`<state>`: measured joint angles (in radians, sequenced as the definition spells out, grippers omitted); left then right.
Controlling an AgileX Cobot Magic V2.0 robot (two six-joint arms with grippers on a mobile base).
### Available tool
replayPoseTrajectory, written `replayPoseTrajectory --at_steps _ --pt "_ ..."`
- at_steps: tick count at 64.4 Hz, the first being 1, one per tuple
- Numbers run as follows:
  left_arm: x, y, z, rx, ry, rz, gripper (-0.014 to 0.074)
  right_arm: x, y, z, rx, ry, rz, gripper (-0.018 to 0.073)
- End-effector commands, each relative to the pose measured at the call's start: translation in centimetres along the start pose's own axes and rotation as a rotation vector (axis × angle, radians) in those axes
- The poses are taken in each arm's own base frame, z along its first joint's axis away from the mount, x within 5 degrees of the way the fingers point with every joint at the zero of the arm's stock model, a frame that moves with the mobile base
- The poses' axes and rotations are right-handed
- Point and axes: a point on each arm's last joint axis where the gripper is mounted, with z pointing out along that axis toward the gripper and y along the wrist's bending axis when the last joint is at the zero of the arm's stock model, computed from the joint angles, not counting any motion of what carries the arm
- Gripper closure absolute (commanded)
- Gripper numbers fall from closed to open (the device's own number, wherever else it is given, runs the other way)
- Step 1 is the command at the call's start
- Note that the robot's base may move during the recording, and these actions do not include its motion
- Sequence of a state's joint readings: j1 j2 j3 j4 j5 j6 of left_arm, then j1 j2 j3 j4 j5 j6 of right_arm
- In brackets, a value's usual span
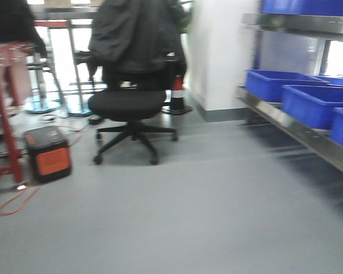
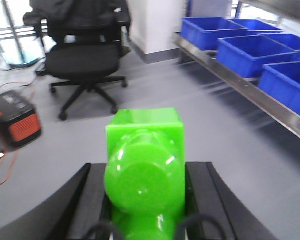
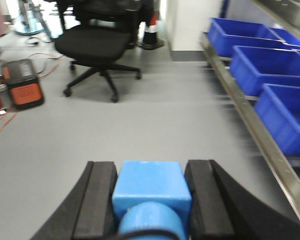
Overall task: Grab block from conveyor and place in blue bin
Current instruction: 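Drive toward the steel rack of blue bins, holding both blocks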
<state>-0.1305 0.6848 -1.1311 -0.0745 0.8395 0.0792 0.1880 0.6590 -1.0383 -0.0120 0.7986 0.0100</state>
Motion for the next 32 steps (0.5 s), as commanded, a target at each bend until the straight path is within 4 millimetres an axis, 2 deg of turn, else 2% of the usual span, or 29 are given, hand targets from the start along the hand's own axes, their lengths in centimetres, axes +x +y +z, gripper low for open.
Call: replayPoseTrajectory --at_steps 1,32 --pt "-0.39 -0.1 -0.22 0.009 -0.03 -0.006 0.0707 -0.33 -0.11 -0.29 0.011 -0.033 -0.009 0.0722" --pt "-0.39 -0.1 -0.22 0.009 -0.03 -0.006 0.0707 -0.33 -0.11 -0.29 0.011 -0.033 -0.009 0.0722"
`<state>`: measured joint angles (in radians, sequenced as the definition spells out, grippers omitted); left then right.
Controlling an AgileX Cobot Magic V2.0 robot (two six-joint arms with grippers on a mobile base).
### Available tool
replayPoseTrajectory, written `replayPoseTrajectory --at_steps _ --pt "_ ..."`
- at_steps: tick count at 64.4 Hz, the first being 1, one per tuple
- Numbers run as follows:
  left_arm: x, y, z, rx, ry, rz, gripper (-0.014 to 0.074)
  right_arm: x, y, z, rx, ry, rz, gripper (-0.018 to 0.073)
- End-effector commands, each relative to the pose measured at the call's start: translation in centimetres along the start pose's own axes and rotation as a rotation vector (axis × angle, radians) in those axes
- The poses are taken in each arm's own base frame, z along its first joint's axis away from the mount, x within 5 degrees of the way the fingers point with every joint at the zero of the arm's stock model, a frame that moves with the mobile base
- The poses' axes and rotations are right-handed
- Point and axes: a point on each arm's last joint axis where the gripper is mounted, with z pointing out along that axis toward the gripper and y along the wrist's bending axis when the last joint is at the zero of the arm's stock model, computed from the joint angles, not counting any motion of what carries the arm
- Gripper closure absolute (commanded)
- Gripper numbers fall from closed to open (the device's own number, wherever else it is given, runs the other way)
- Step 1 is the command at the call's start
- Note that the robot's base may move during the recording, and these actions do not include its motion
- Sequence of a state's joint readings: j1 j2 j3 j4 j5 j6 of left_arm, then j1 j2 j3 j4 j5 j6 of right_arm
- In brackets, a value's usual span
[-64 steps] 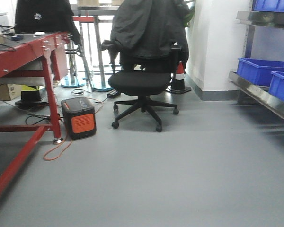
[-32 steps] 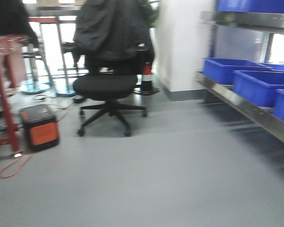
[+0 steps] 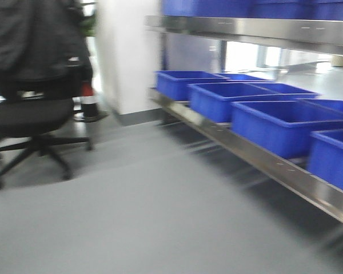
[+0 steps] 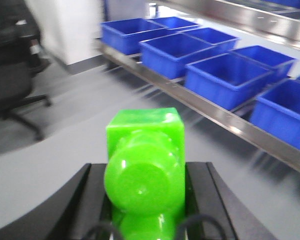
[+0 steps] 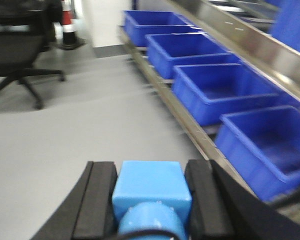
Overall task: Grab block from conveyor and place in blue bin
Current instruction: 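Drive toward the steel rack of blue bins, holding both blocks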
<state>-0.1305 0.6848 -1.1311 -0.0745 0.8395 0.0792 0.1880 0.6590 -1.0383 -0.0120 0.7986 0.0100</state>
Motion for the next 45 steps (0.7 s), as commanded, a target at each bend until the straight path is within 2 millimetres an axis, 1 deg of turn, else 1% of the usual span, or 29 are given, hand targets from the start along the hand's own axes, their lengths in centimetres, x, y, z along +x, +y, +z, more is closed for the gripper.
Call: replayPoseTrajectory --at_steps 1,45 --pt "-0.39 -0.1 -0.22 0.009 -0.03 -0.006 0.0707 -0.33 -0.11 -0.29 0.011 -0.033 -0.009 0.0722" --pt "-0.39 -0.1 -0.22 0.009 -0.03 -0.006 0.0707 -0.33 -0.11 -0.29 0.011 -0.033 -0.009 0.0722"
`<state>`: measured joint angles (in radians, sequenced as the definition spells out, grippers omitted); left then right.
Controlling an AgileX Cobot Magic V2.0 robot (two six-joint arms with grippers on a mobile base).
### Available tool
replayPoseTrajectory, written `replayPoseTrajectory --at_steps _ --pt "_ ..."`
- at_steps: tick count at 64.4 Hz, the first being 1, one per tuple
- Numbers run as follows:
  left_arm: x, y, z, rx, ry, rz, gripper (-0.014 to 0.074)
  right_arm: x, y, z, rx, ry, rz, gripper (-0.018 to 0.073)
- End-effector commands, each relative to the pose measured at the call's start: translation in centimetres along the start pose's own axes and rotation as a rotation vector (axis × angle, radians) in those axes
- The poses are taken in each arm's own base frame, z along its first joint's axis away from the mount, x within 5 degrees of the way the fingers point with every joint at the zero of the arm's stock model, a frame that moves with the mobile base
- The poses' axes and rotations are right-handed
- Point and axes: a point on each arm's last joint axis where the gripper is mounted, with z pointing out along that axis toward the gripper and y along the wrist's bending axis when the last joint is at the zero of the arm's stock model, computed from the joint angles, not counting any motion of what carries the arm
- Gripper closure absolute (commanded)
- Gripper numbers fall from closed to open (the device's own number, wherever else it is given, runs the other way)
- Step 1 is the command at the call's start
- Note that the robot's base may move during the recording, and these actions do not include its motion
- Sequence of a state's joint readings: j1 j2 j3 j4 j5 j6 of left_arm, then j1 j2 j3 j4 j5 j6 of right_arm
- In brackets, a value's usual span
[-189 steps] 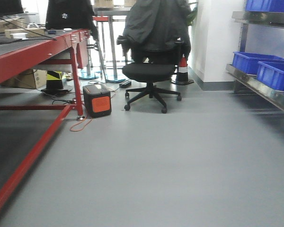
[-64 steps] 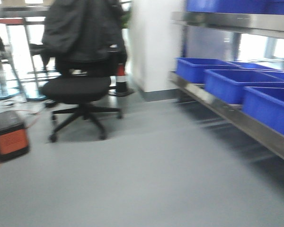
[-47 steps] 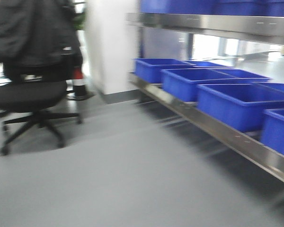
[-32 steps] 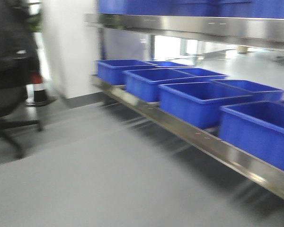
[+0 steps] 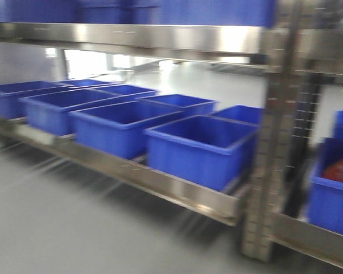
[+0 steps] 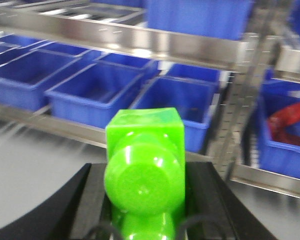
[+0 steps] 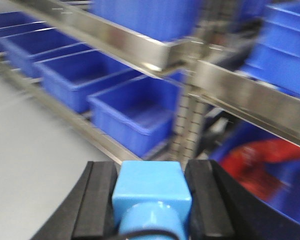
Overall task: Grab block from conveyor and place in blue bin
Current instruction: 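Drive toward the steel rack of blue bins, holding both blocks, then approach the rack and position both grippers above a blue bin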
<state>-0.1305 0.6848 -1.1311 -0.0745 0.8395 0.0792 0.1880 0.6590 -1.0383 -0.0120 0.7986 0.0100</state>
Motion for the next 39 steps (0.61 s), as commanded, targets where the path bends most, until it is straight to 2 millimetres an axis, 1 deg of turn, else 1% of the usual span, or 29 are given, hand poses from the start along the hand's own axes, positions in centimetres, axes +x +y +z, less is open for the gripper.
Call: replayPoseTrajectory --at_steps 1,39 --pt "-0.39 -0.1 -0.22 0.009 -0.03 -0.006 0.0707 -0.33 -0.11 -0.29 0.011 -0.033 -0.009 0.0722" --pt "-0.39 -0.1 -0.22 0.009 -0.03 -0.006 0.0707 -0.33 -0.11 -0.29 0.011 -0.033 -0.009 0.0722"
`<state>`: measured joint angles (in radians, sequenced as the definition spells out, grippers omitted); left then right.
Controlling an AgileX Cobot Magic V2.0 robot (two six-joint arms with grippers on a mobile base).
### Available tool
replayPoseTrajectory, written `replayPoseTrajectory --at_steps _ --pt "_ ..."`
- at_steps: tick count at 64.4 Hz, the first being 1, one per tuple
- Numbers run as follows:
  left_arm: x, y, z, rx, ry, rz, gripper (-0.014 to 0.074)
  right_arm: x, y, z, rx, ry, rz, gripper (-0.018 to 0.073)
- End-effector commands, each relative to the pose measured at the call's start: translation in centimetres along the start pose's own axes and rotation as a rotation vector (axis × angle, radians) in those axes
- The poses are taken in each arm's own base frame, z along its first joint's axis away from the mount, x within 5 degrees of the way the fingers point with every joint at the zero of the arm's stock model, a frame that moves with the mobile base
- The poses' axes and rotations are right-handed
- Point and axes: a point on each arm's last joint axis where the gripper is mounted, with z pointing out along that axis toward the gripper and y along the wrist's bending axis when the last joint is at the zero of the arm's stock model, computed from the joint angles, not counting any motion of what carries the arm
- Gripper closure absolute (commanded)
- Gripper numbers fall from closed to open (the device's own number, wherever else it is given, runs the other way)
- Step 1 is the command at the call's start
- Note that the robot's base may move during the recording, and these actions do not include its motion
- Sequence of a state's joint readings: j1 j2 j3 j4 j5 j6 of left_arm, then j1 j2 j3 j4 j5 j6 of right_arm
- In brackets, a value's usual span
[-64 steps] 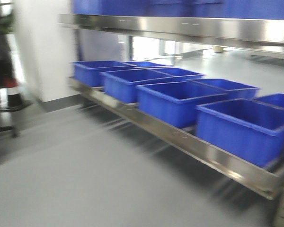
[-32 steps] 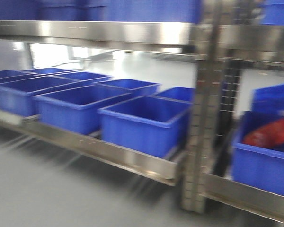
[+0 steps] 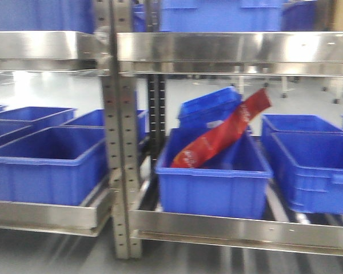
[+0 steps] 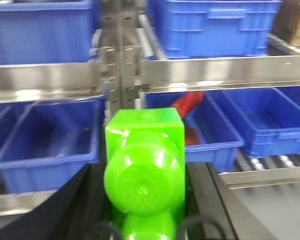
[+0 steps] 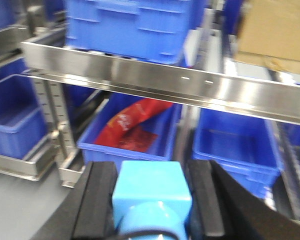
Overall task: Grab block from conveyor and place in blue bin
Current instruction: 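Approach the rack and position both grippers above a blue bin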
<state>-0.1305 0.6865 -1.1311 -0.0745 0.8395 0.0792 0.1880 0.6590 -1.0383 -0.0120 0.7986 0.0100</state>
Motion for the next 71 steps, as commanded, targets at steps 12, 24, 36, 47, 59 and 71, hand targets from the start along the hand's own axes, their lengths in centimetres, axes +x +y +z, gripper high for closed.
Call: replayPoseTrajectory --at_steps 12,24,36,47,59,71 --pt "-0.38 -0.1 -0.28 0.009 -0.032 -0.006 0.0707 -0.33 -0.11 -0.29 0.011 -0.033 -0.009 0.0722" --pt "-0.38 -0.1 -0.28 0.009 -0.032 -0.006 0.0707 -0.33 -0.11 -0.29 0.011 -0.033 -0.009 0.0722" --pt "-0.38 -0.1 -0.28 0.009 -0.032 -0.006 0.0707 -0.33 -0.11 -0.29 0.011 -0.033 -0.009 0.0722" --pt "-0.38 -0.1 -0.28 0.009 -0.032 -0.006 0.0707 -0.33 -0.11 -0.29 0.011 -0.033 -0.009 0.0722" --pt "-0.38 -0.1 -0.28 0.009 -0.032 -0.006 0.0707 -0.33 -0.11 -0.29 0.011 -0.033 -0.009 0.0722" --pt "-0.38 -0.1 -0.28 0.009 -0.032 -0.006 0.0707 -0.33 -0.11 -0.29 0.011 -0.033 -0.009 0.0722"
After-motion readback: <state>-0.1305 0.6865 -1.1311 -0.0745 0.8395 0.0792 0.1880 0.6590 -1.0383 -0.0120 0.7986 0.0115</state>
